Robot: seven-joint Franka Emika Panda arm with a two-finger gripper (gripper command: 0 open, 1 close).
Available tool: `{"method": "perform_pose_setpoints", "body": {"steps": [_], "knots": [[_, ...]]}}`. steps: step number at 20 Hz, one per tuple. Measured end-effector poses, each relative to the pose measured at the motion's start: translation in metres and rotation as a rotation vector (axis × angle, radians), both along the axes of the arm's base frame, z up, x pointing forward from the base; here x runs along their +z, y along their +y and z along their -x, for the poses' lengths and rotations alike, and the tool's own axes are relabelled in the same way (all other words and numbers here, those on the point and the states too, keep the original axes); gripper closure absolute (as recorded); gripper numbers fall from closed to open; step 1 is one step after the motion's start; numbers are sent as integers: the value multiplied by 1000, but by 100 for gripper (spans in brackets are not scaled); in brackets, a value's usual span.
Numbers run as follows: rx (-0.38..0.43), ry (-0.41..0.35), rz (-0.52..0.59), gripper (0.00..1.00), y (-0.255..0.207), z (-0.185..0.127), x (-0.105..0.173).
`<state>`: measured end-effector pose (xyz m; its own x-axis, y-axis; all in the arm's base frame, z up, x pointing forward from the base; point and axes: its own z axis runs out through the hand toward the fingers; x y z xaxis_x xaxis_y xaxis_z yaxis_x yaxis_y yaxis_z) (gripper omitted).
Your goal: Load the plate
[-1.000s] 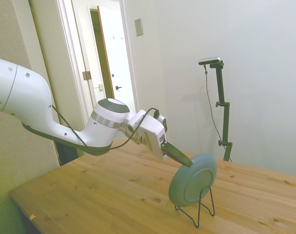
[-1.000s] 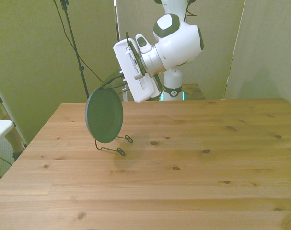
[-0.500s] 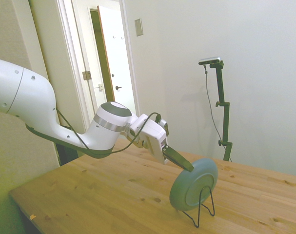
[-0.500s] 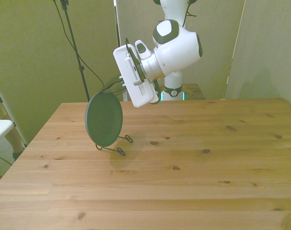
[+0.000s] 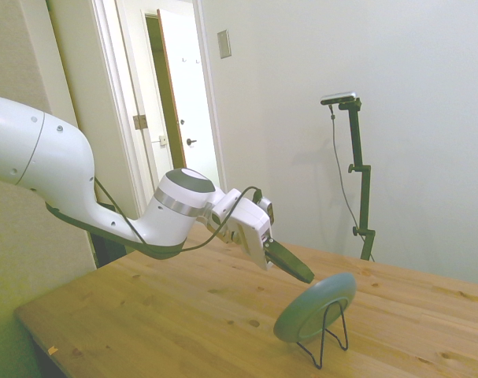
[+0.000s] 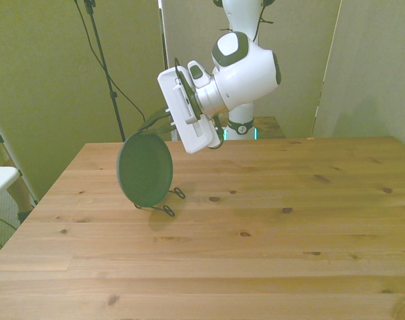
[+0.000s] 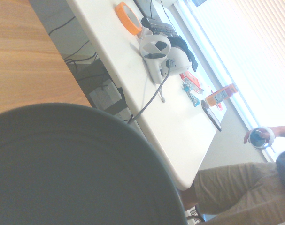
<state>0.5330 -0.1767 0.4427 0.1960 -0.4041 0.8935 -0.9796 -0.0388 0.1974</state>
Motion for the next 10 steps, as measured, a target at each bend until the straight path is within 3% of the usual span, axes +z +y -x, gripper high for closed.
{"method": "perform_pose_setpoints", "body": {"steps": [5, 7, 10], "knots": [[2, -23, -3, 0, -2, -1, 9], [9, -62, -22, 0, 4, -1, 26], [11, -129, -141, 0, 21, 6, 70]]}}
